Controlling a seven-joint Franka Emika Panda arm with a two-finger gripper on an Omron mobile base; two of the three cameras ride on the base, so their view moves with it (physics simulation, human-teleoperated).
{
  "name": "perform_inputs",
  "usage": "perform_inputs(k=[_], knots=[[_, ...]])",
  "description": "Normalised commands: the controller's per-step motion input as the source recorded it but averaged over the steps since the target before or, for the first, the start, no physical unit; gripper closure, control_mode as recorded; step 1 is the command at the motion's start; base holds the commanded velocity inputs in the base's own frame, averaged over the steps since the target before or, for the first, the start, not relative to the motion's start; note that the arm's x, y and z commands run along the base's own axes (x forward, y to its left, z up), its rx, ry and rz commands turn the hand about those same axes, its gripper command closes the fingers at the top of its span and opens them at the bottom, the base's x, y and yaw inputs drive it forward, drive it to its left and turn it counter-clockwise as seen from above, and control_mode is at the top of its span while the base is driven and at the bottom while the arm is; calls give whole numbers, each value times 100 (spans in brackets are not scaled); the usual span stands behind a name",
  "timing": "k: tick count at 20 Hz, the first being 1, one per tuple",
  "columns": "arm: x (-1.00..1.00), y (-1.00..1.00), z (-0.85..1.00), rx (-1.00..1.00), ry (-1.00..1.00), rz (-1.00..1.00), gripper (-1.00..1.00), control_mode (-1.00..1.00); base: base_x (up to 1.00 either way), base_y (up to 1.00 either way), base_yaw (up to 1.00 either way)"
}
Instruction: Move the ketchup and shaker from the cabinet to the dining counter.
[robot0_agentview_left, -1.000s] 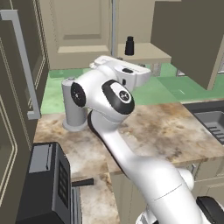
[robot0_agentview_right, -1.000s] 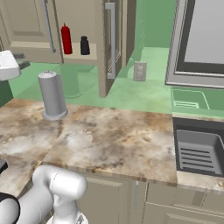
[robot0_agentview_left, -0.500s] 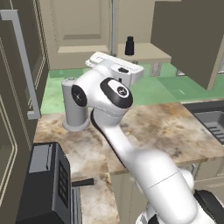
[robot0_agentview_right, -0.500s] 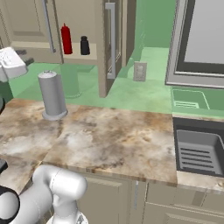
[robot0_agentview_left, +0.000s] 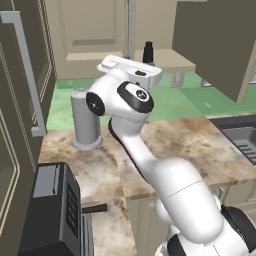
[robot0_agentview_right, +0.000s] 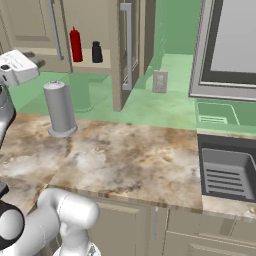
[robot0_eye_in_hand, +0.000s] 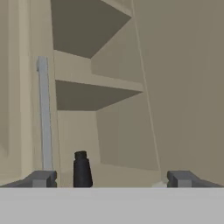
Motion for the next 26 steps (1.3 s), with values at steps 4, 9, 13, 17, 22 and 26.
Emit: perform_inputs(k=[4, 9, 13, 17, 22, 26], knots=[[34, 0, 0, -3, 0, 12, -100, -100, 0, 0, 0], [24, 0, 0, -2, 0, 11, -100, -100, 0, 0, 0], [22, -2, 0, 0, 0, 11, -100, -100, 0, 0, 0], [22, -3, 0, 0, 0, 11, -100, -100, 0, 0, 0], [25, -6, 0, 0, 0, 12, -100, -100, 0, 0, 0], [33, 0, 0, 0, 0, 12, -100, -100, 0, 0, 0]])
